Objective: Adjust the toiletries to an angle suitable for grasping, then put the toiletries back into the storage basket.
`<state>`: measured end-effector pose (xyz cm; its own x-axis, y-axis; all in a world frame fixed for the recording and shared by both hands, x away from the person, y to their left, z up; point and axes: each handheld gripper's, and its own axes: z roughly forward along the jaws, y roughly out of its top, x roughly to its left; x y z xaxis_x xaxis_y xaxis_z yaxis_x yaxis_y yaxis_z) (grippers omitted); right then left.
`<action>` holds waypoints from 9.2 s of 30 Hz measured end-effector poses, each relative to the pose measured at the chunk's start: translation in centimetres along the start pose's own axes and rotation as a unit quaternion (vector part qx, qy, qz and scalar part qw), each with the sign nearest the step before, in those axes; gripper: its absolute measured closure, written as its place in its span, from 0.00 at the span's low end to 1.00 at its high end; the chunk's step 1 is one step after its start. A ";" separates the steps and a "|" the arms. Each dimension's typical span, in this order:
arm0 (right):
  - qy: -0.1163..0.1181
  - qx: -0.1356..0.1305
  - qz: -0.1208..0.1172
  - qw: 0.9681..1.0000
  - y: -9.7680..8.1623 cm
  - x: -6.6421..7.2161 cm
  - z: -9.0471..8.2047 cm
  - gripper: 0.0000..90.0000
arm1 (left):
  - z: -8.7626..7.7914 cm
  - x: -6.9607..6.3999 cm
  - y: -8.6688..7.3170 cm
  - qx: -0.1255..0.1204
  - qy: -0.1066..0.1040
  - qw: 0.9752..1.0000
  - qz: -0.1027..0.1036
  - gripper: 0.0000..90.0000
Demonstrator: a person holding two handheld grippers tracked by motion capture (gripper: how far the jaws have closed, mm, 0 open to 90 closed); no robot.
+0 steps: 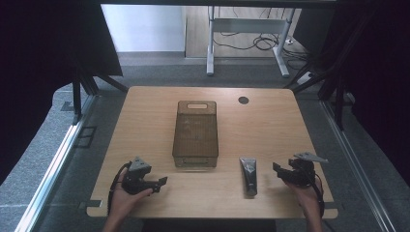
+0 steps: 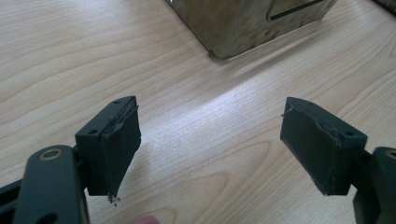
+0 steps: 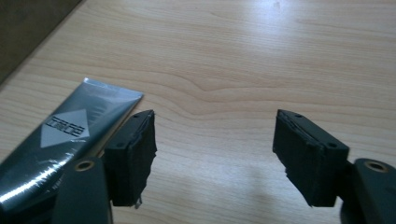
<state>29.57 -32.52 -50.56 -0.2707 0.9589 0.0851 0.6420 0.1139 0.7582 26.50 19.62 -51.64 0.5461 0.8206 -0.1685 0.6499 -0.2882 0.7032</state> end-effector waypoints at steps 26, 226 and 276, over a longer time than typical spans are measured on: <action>0.044 0.015 -0.054 0.997 2.3 0.2 -0.4 0.43 | -0.4 0.9 -0.1 0.014 0.000 1.000 -0.002 0.23; 0.131 0.250 -0.193 0.940 2.8 6.9 2.1 1.00 | -0.7 -0.7 -0.3 0.017 0.008 1.000 0.024 0.24; 0.077 0.237 -0.223 0.942 6.0 8.0 4.3 0.32 | -0.9 -0.8 -0.3 0.019 0.001 0.999 0.027 0.23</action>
<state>34.39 -23.09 -48.11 -0.6665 0.7436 -0.0531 0.6789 0.6348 0.3691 25.37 19.51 -51.13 0.5794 0.8046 -0.1302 0.6398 -0.3500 0.6842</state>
